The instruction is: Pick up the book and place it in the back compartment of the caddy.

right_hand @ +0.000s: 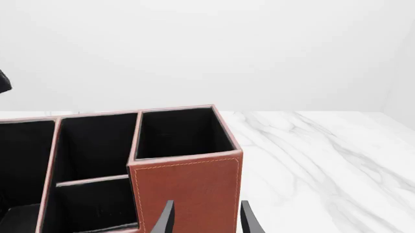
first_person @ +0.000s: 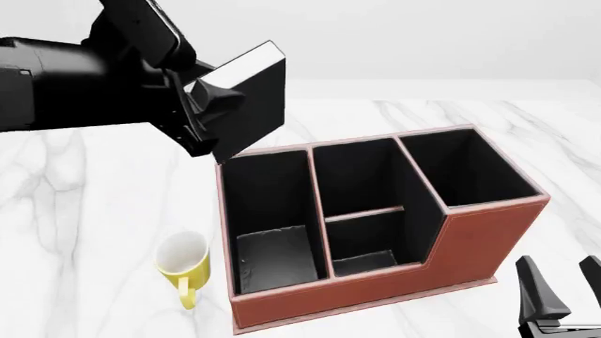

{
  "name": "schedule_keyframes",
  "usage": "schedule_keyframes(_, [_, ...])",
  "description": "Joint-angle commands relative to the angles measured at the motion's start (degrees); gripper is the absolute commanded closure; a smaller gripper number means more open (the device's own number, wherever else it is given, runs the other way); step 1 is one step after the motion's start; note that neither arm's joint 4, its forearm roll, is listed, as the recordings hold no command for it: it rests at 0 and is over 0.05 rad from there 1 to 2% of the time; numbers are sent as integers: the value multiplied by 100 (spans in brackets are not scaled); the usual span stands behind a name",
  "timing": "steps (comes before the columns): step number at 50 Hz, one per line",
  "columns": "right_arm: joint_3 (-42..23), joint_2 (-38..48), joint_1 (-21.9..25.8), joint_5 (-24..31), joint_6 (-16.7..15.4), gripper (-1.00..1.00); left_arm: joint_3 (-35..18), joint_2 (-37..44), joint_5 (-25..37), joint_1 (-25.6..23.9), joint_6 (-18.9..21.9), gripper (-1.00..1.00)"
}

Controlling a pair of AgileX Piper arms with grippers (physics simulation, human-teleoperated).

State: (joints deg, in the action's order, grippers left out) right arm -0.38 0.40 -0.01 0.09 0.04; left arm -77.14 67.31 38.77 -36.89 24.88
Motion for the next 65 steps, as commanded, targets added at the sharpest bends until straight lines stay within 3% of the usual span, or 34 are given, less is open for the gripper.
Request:
schedule_keyframes(1, [0,-1,0,0,0,-100,-81,578,-558,-825,-89,100])
schedule_keyframes(13, [0,1,0,0,0,-100,-86,1258,-1002,-1536,-292,100])
schedule_keyframes(53, [0,0,0,0,0,-100,572,1854,-2213,-1897,-612,100])
schedule_keyframes(65, [0,0,0,0,0,-100,744,1811,-2244,-1989,-755,100])
